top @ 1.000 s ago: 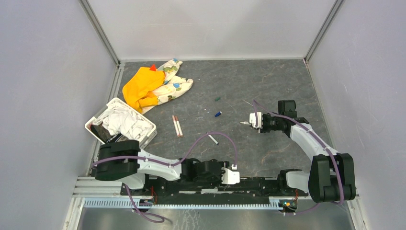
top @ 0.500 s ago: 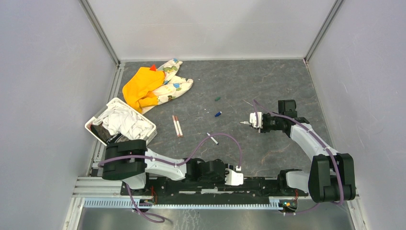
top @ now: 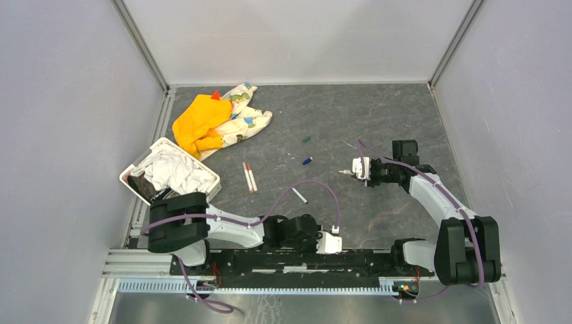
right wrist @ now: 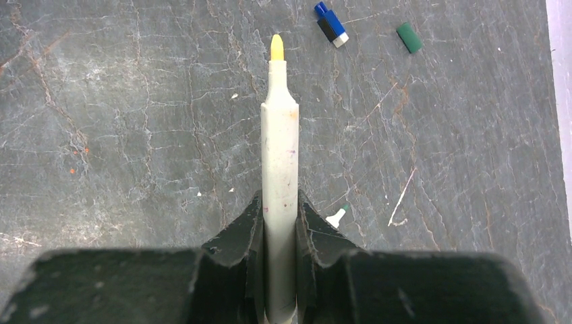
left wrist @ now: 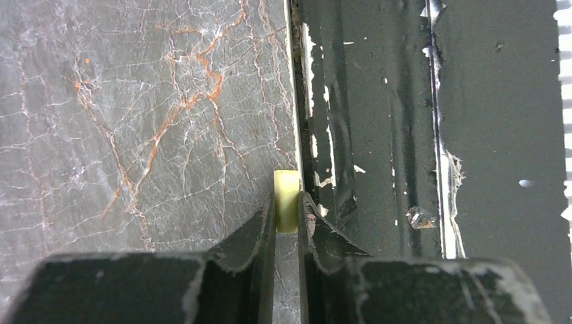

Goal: Insert the pens into the pen caps
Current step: Pick up the pen cap from the center of the board.

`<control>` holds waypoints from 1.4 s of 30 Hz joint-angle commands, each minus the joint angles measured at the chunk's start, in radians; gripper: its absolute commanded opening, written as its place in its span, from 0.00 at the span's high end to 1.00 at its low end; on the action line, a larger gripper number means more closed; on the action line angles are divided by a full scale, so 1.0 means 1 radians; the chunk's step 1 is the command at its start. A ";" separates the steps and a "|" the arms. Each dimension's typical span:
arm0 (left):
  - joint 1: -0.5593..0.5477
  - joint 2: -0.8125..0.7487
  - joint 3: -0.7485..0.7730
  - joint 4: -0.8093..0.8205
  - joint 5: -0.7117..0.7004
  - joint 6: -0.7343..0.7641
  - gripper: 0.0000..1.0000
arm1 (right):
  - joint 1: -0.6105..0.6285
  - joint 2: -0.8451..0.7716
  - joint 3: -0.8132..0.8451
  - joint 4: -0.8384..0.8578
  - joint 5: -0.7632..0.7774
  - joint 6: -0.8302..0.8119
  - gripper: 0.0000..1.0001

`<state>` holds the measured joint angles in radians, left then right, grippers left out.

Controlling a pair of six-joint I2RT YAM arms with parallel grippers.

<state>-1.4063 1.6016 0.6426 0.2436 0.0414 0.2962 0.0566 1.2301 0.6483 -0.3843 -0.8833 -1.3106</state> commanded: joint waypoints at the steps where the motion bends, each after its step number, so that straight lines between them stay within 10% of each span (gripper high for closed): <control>1: 0.151 -0.031 0.026 0.015 -0.021 0.031 0.92 | -0.004 -0.015 0.032 -0.015 -0.041 -0.013 1.00; 17: 0.363 0.110 0.171 -0.158 -0.101 -0.066 0.95 | 0.026 0.034 0.033 -0.041 -0.057 -0.036 1.00; 31: 0.420 0.250 0.269 -0.315 0.081 -0.096 0.73 | 0.046 0.089 0.060 -0.103 -0.015 -0.087 1.00; 42: 0.462 0.201 0.230 -0.270 0.118 -0.119 0.93 | 0.048 0.120 0.071 -0.161 0.049 -0.157 1.00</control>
<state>-0.9546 1.8076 0.9421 0.0818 0.1593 0.2028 0.1013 1.3380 0.6762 -0.5102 -0.8391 -1.4261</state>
